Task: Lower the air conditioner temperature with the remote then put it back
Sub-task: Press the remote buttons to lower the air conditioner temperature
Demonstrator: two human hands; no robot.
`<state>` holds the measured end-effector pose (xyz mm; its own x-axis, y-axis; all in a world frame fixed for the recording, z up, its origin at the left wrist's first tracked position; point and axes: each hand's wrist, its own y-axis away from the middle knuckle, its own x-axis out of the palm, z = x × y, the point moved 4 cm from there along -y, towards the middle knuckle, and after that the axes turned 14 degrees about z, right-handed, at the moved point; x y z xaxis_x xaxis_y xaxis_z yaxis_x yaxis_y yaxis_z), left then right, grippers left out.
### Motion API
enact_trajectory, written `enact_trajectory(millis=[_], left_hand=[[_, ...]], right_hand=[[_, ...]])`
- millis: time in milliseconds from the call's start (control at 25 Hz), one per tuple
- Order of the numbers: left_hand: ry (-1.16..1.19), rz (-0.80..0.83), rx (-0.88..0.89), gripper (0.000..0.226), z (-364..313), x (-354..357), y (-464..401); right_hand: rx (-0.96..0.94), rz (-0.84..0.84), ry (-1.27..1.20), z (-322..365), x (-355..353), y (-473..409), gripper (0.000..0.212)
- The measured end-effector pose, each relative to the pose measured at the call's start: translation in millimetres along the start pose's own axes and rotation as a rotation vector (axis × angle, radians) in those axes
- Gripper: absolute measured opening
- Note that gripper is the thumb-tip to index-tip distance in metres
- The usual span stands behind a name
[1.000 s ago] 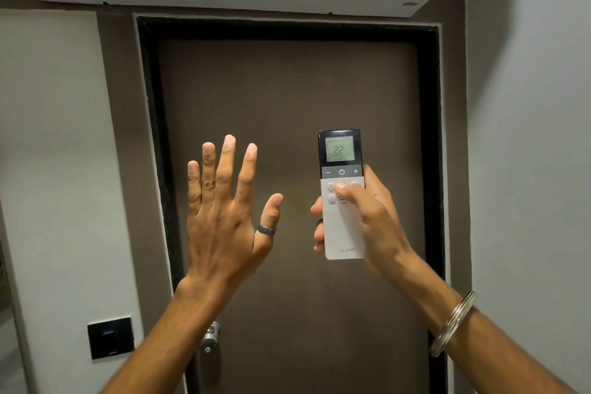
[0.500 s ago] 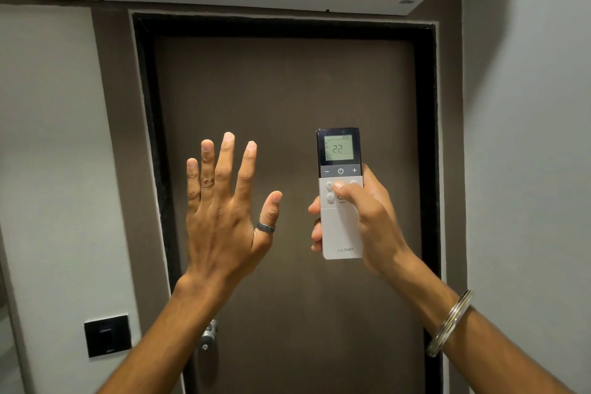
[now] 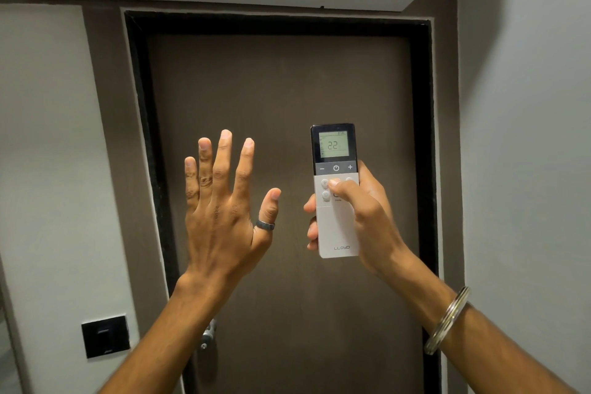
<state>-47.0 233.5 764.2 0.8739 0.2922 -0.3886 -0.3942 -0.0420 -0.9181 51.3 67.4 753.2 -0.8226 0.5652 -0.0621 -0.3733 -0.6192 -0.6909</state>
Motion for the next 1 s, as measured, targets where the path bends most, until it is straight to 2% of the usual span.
enact_trajectory(millis=[320, 600, 840, 1000], left_hand=[[-0.005, 0.009, 0.003, 0.075, -1.3, 1.0, 2.6], [0.013, 0.007, 0.010, 0.075, -3.8, 0.6, 2.0], [0.000, -0.004, 0.012, 0.075, -1.2, 0.4, 2.8], [-0.008, 0.001, 0.015, 0.075, -0.6, 2.4, 4.1]], right_hand=[[-0.023, -0.081, 0.034, 0.7, -0.4, 2.2, 0.015], [-0.013, -0.144, 0.071, 0.3, -1.7, -1.2, 0.018], [0.052, -0.111, -0.073, -6.5, -3.4, -0.8, 0.039], [0.009, -0.150, 0.052, -4.0, -2.7, 0.3, 0.021]])
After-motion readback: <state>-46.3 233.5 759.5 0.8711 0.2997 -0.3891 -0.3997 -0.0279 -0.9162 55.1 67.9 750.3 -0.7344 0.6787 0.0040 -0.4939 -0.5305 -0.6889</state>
